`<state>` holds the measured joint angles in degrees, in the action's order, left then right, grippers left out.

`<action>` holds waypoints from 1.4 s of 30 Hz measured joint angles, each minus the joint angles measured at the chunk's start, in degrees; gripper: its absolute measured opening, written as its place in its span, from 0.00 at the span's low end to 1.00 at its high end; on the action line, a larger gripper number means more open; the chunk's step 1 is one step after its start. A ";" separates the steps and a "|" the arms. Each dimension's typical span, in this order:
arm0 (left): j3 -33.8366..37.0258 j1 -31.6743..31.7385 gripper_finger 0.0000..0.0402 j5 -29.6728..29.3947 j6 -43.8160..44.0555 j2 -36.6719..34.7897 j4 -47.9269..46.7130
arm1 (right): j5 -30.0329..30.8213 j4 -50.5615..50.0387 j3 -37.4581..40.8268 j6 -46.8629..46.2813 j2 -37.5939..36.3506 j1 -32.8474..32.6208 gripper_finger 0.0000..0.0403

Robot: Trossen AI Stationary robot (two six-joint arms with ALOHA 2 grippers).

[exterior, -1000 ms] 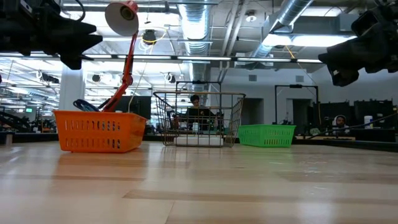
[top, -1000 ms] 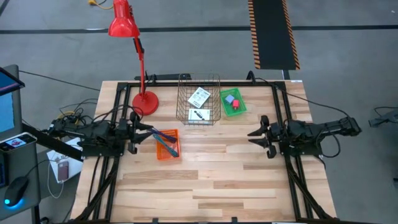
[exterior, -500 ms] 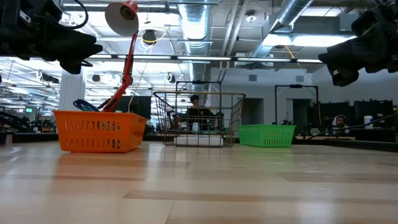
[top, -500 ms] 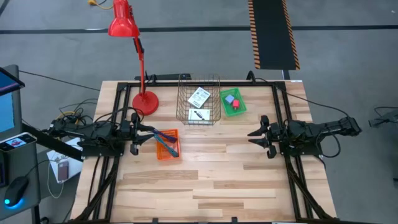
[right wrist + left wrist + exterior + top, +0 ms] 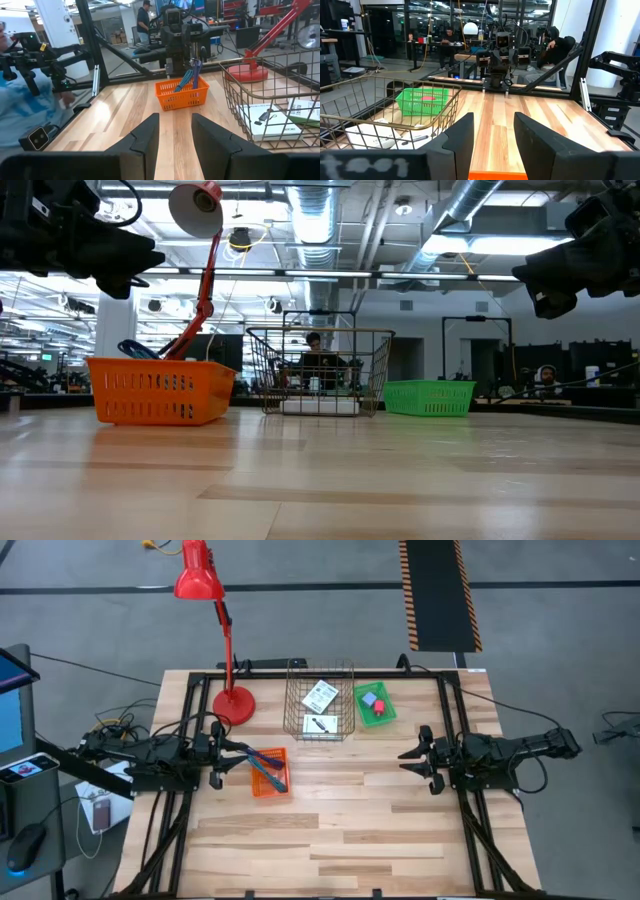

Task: Pick and place items into bin
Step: Return to Home Position

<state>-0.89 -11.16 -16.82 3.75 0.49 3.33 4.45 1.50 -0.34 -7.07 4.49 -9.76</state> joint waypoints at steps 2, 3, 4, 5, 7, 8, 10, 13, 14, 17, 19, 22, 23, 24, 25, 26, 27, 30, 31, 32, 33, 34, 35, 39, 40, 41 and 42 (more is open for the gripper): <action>-0.02 0.00 0.32 0.00 0.00 0.00 -0.04 | 0.00 0.00 0.00 0.00 0.00 0.00 0.27; -0.02 -0.01 0.32 0.00 0.00 0.00 -0.04 | 0.00 0.00 0.00 0.00 0.00 0.00 0.27; -0.04 -0.02 0.32 0.00 0.00 0.00 -0.04 | 0.00 0.00 0.00 0.00 0.00 0.00 0.27; -0.04 -0.01 0.32 0.00 0.00 0.00 -0.07 | 0.00 0.00 0.00 0.00 0.00 0.00 0.27; -0.07 0.00 0.32 -0.02 0.00 0.00 -0.09 | 0.02 0.00 0.00 0.00 0.00 0.00 0.27; -0.07 0.00 0.32 -0.02 -0.02 0.00 -0.09 | 0.02 0.00 0.00 0.00 0.00 0.00 0.27; -0.07 0.00 0.32 -0.03 0.00 0.00 -0.09 | 0.02 0.00 0.00 0.00 0.00 0.00 0.27; -0.08 -0.01 0.32 -0.04 -0.02 0.00 -0.09 | 0.02 0.00 0.00 0.00 0.00 0.00 0.27; -0.09 -0.01 0.32 -0.04 -0.03 0.00 -0.09 | 0.02 0.00 0.02 0.00 0.00 0.00 0.27; -0.09 0.00 0.32 -0.04 -0.06 0.00 -0.09 | 0.02 0.00 0.02 0.00 0.00 0.00 0.27; -0.09 0.00 0.32 -0.06 0.04 0.00 -0.09 | 0.02 0.00 0.02 0.00 0.00 0.00 0.27; -0.09 0.00 0.32 -0.07 -0.48 0.00 -0.09 | 0.03 0.00 0.02 0.00 0.00 0.00 0.27; -0.09 -0.02 0.32 -0.07 -1.06 0.00 -0.09 | 0.03 0.00 0.02 0.00 0.00 0.00 0.27; -0.11 -0.02 0.32 -0.09 -1.32 0.00 -0.09 | 0.04 0.00 0.02 0.00 0.00 0.00 0.27; -0.11 -0.02 0.32 -0.09 -1.38 0.00 -0.09 | 0.04 0.00 0.02 0.00 0.00 0.00 0.27; -0.11 -0.01 0.32 -0.09 -1.36 0.00 -0.09 | 0.04 0.00 0.02 0.00 0.00 0.00 0.27; -0.11 -0.02 0.32 -0.09 -1.22 0.00 -0.09 | 0.04 0.00 0.02 0.00 0.00 0.00 0.27; -0.13 0.00 0.32 -0.11 -1.24 0.00 -0.09 | 0.04 0.00 0.02 0.00 0.00 0.00 0.27; -0.13 -0.02 0.32 -0.11 -1.58 0.00 -0.09 | 0.04 0.00 0.02 0.00 0.00 0.00 0.27; -0.13 0.00 0.32 -0.11 -1.77 0.00 -0.09 | 0.04 0.00 0.02 0.00 0.00 0.00 0.27; -0.13 -0.02 0.32 -0.11 -1.77 0.00 -0.09 | 0.04 0.00 0.02 0.00 0.00 0.00 0.27; -0.13 -0.02 0.32 -0.11 -1.71 0.00 -0.09 | 0.04 0.00 0.02 0.00 0.00 0.00 0.27; -0.13 0.00 0.32 -0.11 -1.38 0.00 -0.09 | 0.04 -0.02 0.02 0.00 0.00 0.00 0.27; -0.13 -0.01 0.32 -0.11 -1.62 0.00 -0.08 | 0.04 -0.01 0.02 0.00 0.00 0.00 0.27; -0.13 0.00 0.32 -0.11 -1.84 0.00 -0.07 | 0.04 -0.01 0.02 0.00 0.00 0.00 0.27; -0.13 -0.02 0.32 -0.11 -1.96 0.00 -0.08 | 0.04 -0.02 0.02 0.00 0.00 0.00 0.27; -0.13 0.00 0.32 -0.11 -1.97 0.00 -0.07 | 0.04 -0.02 0.02 0.00 0.00 0.00 0.27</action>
<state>-1.02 -11.16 -16.93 1.78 0.49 3.27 4.49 1.48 -0.32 -7.07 4.49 -9.76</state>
